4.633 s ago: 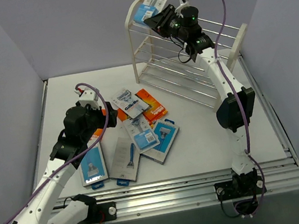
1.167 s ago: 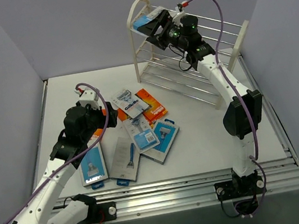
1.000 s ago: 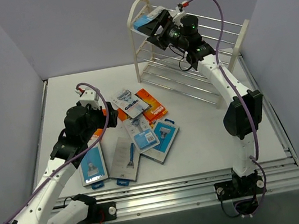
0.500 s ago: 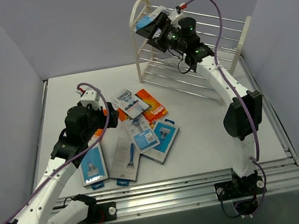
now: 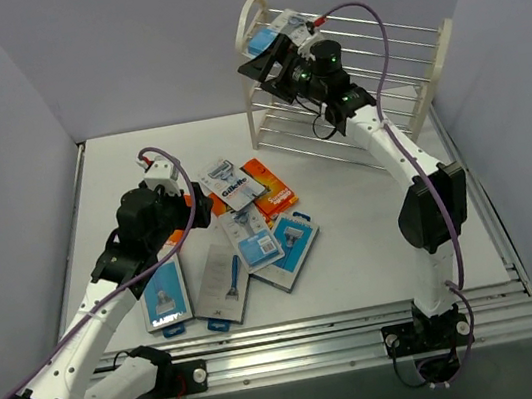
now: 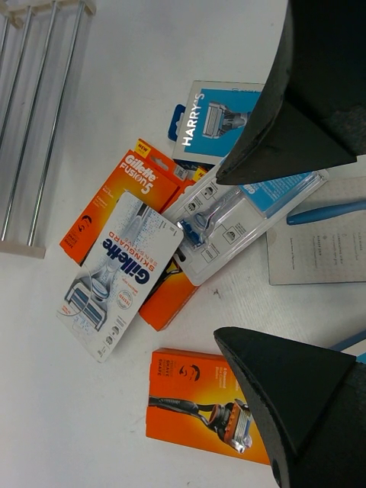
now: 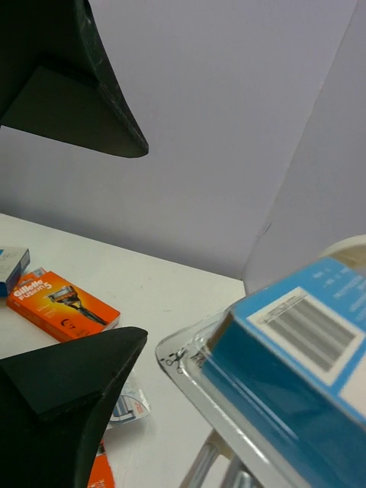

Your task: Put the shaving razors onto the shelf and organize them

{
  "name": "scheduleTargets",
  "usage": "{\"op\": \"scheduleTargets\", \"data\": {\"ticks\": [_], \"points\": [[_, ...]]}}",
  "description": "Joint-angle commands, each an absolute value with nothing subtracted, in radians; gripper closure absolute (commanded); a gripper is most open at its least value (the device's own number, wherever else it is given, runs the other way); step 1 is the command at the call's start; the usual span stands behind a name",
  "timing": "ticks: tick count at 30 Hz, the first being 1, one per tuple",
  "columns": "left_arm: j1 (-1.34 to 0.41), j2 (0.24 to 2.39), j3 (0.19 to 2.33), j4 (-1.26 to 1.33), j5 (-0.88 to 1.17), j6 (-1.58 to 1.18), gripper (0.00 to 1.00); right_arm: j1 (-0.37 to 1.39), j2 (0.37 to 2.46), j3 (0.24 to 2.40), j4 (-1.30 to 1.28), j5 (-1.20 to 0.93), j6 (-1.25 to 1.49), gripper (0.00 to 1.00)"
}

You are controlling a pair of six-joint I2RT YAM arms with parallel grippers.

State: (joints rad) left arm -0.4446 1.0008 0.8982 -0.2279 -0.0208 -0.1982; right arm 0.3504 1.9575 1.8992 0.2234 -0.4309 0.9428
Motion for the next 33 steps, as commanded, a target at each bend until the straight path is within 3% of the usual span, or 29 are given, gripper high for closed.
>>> {"op": "scheduleTargets", "data": {"ticks": [1,12,21,33], "points": [[-0.451,1.005,0.923,-0.212,-0.005,-0.199,0.16,0.368,1.936,1.849,0.16,-0.399,0.937,0.11],[-0.449,1.008,0.925,-0.213,-0.005,-0.199,0.16,0.442,1.876,1.753,0.21,-0.4,0.911,0.12],[-0.449,1.009,0.927,-0.212,0.0,-0.195,0.16,0.468,1.803,1.799,0.138,-0.393,0.853,0.12],[-0.449,1.012,0.927,-0.207,0.0,-0.192,0.16,0.451,1.798,2.092,-0.037,-0.302,0.73,0.11]]}}
